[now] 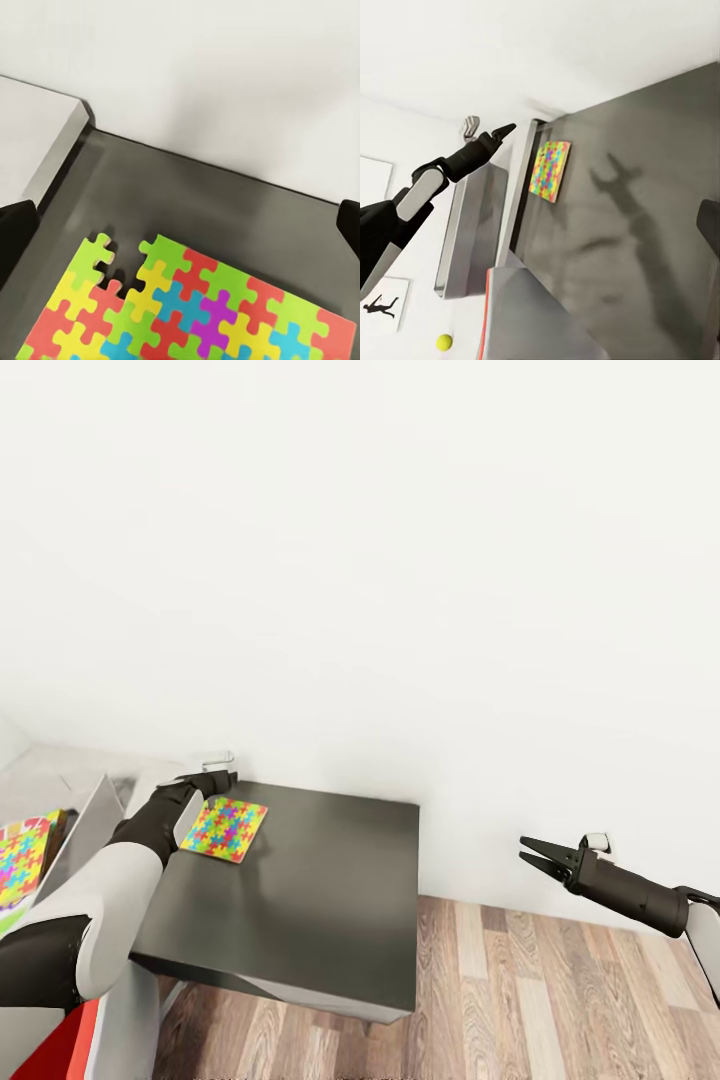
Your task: Put all the toys in the child's room - the three board games (two on the bed and one on the table), the two jigsaw puzzles on the table, and the tennis ball on the table - inside the toy box on the table in the child's room.
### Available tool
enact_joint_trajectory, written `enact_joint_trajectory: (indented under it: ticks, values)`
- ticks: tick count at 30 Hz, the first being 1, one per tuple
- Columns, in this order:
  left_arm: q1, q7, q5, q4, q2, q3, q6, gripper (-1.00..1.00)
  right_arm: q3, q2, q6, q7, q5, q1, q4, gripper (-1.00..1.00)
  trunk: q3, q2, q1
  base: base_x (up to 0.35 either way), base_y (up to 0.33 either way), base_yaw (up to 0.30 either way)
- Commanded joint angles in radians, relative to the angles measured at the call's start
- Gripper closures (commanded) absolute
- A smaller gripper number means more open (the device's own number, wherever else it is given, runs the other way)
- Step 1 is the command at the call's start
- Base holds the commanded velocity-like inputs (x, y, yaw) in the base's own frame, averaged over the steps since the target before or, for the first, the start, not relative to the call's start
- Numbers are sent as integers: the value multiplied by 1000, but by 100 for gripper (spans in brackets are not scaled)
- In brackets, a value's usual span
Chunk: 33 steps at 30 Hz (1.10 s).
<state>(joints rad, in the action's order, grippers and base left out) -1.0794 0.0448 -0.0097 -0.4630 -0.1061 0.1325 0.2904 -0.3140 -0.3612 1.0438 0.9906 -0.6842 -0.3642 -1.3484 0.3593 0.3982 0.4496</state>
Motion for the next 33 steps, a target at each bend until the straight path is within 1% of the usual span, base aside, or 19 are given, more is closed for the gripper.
enact_joint_trajectory:
  ticks: [1,7,10,14,25,29,33]
  values:
    - [-1,0,0,-2,0,2,12,-100,-1,0,3,5,3,-1,0,-100,3,2,0,0,0,0]
    - [-9,-1,1,-2,-1,3,45,-100,-1,-1,3,5,3,-1,0,-100,13,2,0,0,0,0]
    - [-38,-3,2,-2,-2,3,75,-100,-2,-1,3,5,3,-1,0,-100,18,2,0,0,0,0]
    - [-53,-4,2,-2,-6,4,106,-100,-2,-1,3,5,3,-1,0,-100,25,2,0,0,0,0]
    - [-61,-4,2,-2,-7,6,139,-100,-2,-1,3,5,3,-1,0,-100,43,2,0,0,0,0]
    - [-77,-3,4,0,-7,6,142,-100,-2,-1,3,5,3,-1,0,-100,49,2,0,0,0,0]
    - [-93,-3,4,1,-7,6,163,-100,-2,-1,3,5,3,-1,0,-100,56,2,0,0,0,0]
